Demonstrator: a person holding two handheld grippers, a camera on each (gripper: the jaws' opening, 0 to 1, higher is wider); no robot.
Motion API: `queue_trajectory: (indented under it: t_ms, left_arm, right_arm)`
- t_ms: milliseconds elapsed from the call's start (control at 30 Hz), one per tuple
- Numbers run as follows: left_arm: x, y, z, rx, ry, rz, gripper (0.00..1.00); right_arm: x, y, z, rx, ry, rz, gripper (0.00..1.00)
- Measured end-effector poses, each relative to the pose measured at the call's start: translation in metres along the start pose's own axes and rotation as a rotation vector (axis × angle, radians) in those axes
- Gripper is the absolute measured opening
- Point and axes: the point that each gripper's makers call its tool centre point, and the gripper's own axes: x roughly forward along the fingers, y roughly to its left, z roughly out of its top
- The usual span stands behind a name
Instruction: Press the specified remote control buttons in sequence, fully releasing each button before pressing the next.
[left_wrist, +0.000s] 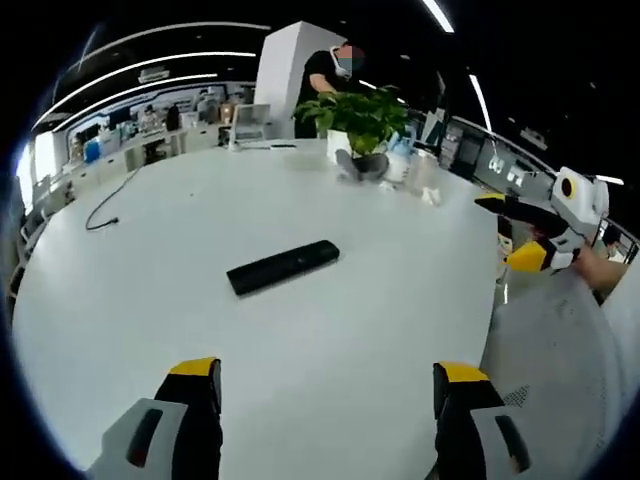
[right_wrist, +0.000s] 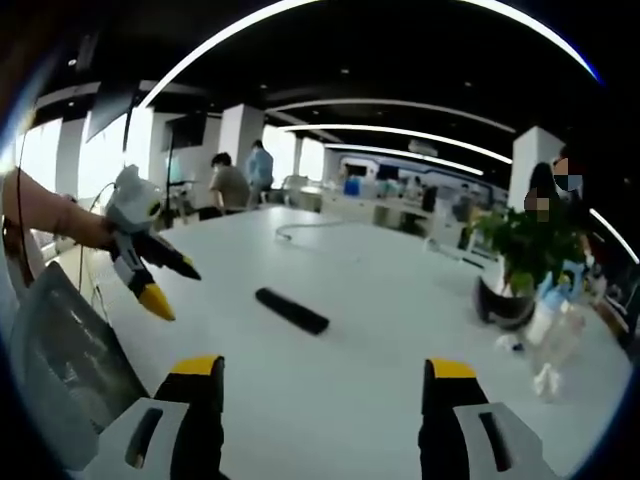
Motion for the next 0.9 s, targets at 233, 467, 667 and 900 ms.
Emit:
queue_trajectory:
  t_ms: [233,467,667,900]
  left_arm:
    - [0.01,0.003,0.001,0.051,0.025,0.006,0.9]
    - [0.016,0.005,0.004,0.086,0.047,0.005,0.9]
    - [0.023,0.008,0.013,0.099,0.048,0.0,0.89]
    - [0.031,0.008,0.022,0.11,0.048,-0.008,0.89]
  right_arm:
    - [0.0,-0.001,0.0,0.002,-0.002,-0.001,0.8]
    - [0.0,-0.002,0.001,0.005,-0.006,-0.004,0.8]
    - [0.0,-0.002,0.001,0.006,-0.007,-0.003,0.8]
    - [0.0,-0.003,0.001,0.01,-0.007,-0.007,0.8]
